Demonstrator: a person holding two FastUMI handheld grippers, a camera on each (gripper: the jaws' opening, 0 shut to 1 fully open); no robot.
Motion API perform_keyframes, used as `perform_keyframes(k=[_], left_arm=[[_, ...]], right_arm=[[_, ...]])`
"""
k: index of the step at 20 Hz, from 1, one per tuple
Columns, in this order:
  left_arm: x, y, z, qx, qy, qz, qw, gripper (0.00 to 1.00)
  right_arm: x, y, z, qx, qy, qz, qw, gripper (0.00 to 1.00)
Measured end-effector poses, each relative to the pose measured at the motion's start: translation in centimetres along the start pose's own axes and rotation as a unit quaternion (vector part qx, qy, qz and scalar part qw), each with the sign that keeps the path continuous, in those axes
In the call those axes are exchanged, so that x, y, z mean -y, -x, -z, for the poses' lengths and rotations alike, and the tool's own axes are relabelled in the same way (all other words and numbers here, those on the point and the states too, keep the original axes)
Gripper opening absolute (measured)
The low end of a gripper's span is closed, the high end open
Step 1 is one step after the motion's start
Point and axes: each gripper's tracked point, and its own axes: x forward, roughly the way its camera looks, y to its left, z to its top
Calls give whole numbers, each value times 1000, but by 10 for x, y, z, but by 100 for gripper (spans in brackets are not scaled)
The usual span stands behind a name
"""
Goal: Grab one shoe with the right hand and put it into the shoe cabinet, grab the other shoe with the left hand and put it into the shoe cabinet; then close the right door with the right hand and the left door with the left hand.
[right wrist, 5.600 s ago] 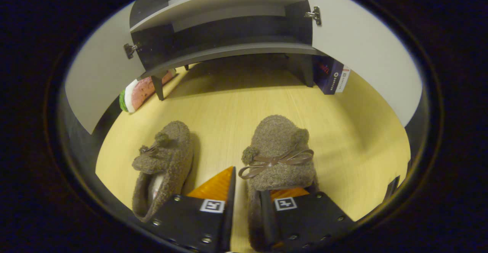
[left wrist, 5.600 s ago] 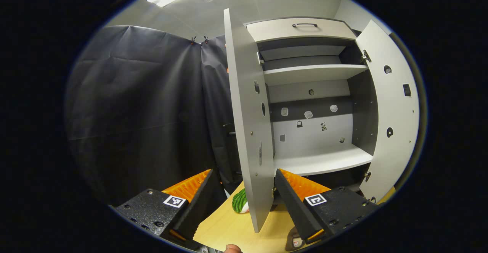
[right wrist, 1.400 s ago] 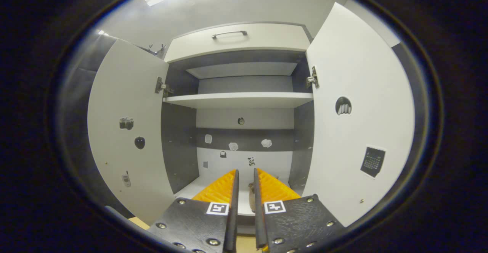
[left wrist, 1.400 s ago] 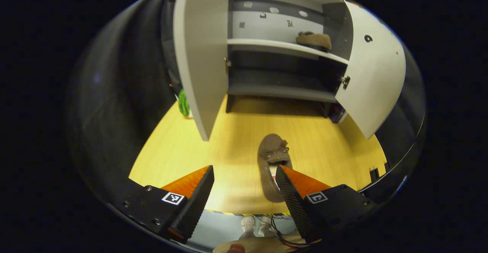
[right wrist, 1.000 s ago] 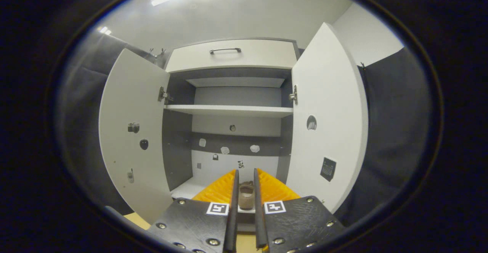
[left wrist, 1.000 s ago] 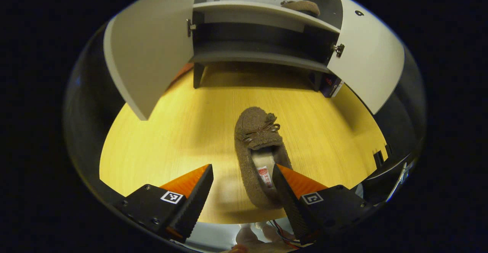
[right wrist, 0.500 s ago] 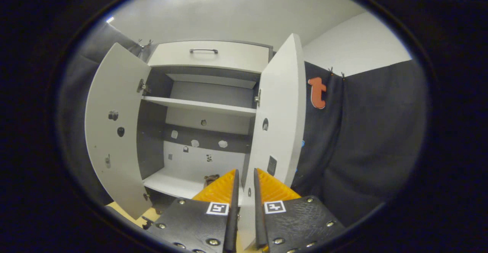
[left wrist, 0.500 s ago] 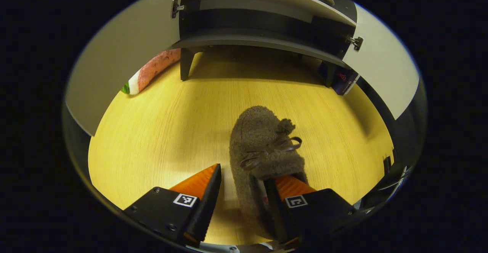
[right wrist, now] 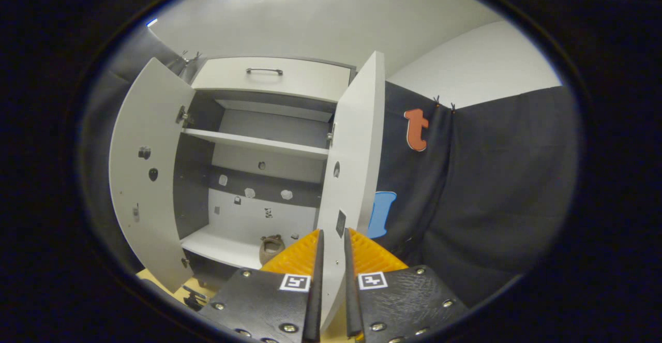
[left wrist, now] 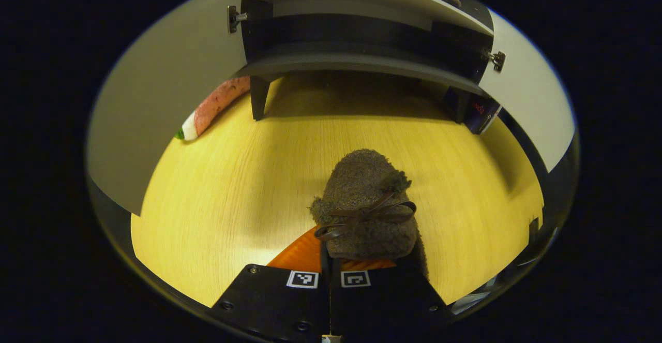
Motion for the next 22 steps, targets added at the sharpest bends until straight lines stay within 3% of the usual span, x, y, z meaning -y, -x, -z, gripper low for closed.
perform_keyframes(k=[6, 13, 22], left_arm=[[11, 52, -114, 88, -26, 2, 996, 1], [19, 107, -246, 146, -13, -2, 989, 2], [18, 112, -414, 215, -13, -20, 976, 1]], right_arm=[[-8, 3, -8, 16, -24, -24, 999, 19], [-10, 7, -15, 29, -45, -44, 998, 19], [-11, 22, -23, 37, -70, -65, 995, 19]])
